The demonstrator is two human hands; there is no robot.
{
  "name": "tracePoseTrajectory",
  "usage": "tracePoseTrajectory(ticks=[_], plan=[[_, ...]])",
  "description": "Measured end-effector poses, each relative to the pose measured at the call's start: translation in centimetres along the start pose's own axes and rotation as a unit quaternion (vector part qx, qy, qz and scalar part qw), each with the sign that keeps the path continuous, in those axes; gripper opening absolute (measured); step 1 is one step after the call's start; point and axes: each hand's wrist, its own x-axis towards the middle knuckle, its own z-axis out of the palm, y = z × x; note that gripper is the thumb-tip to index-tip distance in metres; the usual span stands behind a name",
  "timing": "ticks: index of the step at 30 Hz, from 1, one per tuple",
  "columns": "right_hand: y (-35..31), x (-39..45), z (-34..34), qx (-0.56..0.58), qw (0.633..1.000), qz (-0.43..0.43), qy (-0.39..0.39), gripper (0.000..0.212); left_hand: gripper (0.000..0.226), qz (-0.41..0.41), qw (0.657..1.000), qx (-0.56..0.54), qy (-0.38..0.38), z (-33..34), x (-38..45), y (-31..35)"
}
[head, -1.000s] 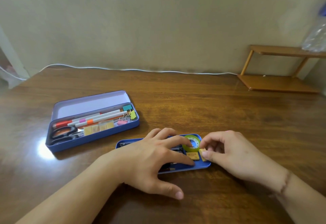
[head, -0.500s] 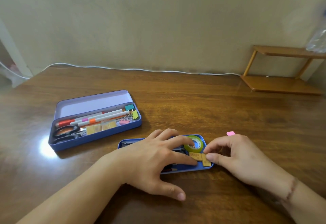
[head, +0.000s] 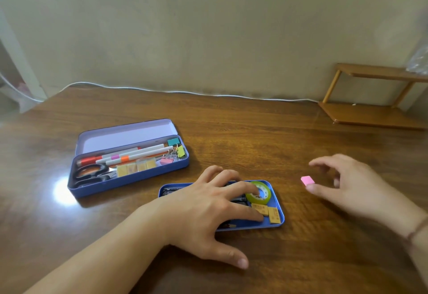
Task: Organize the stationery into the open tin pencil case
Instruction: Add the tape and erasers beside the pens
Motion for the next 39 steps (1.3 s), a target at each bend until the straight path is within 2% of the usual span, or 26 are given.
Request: tracePoseTrajectory(ticks=[1, 3, 6, 10, 13, 17, 20, 25, 32, 36, 39], plan=[[0.6, 0.3, 0.6, -0.025, 0.999, 0.019, -0.014, 0.041, 0.072, 0.001, 1.0, 0.0, 0.002, 0.0, 0.0, 0.0], [1.2, 0.5, 2.0, -0.03, 0.999, 0.015, 0.01, 0.036, 0.072, -0.001, 1.0, -0.001, 0.005, 0.2, 0.1, 0.1], [0.6, 0.0, 2.8, 0.014, 0.998, -0.042, 0.047, 0.014, 0.072, -0.001, 1.0, 0.0, 0.008, 0.3, 0.2, 0.2], [-2.0, -1.9, 2.5, 0.064, 0.985, -0.135, 0.084, 0.013, 0.066, 0.006, 0.999, -0.021, 0.044, 0.0, 0.1, -0.1], [-4.5, -3.4, 2.8, 0.135, 0.972, -0.187, 0.036, 0.02, 0.057, -0.026, 0.996, -0.021, 0.086, -0.3, 0.0, -0.4], [-5.3, -3.4, 4.2, 0.104, 0.966, -0.238, -0.007, 0.017, 0.051, -0.043, 0.994, -0.015, 0.1, -0.1, 0.0, -0.7], [-5.4, -3.3, 4.9, 0.095, 0.967, -0.236, -0.018, 0.019, 0.057, -0.043, 0.996, -0.024, 0.072, 0.0, -0.1, -0.8], [-5.7, -3.4, 5.6, 0.111, 0.973, -0.197, 0.045, 0.018, 0.072, -0.047, 0.997, -0.02, 0.058, 0.1, -0.1, -1.0], [-6.0, -3.6, 5.7, 0.083, 0.963, -0.243, 0.077, 0.011, 0.074, -0.047, 0.997, -0.015, 0.053, 0.3, -0.2, -1.1], [-6.0, -4.0, 5.4, 0.071, 0.96, -0.266, 0.055, 0.009, 0.074, -0.043, 0.998, -0.015, 0.049, 0.4, 0.0, -1.2], [-6.0, -3.8, 5.4, 0.101, 0.966, -0.236, 0.026, 0.004, 0.073, -0.039, 0.998, -0.018, 0.05, 0.4, 0.1, -1.2]])
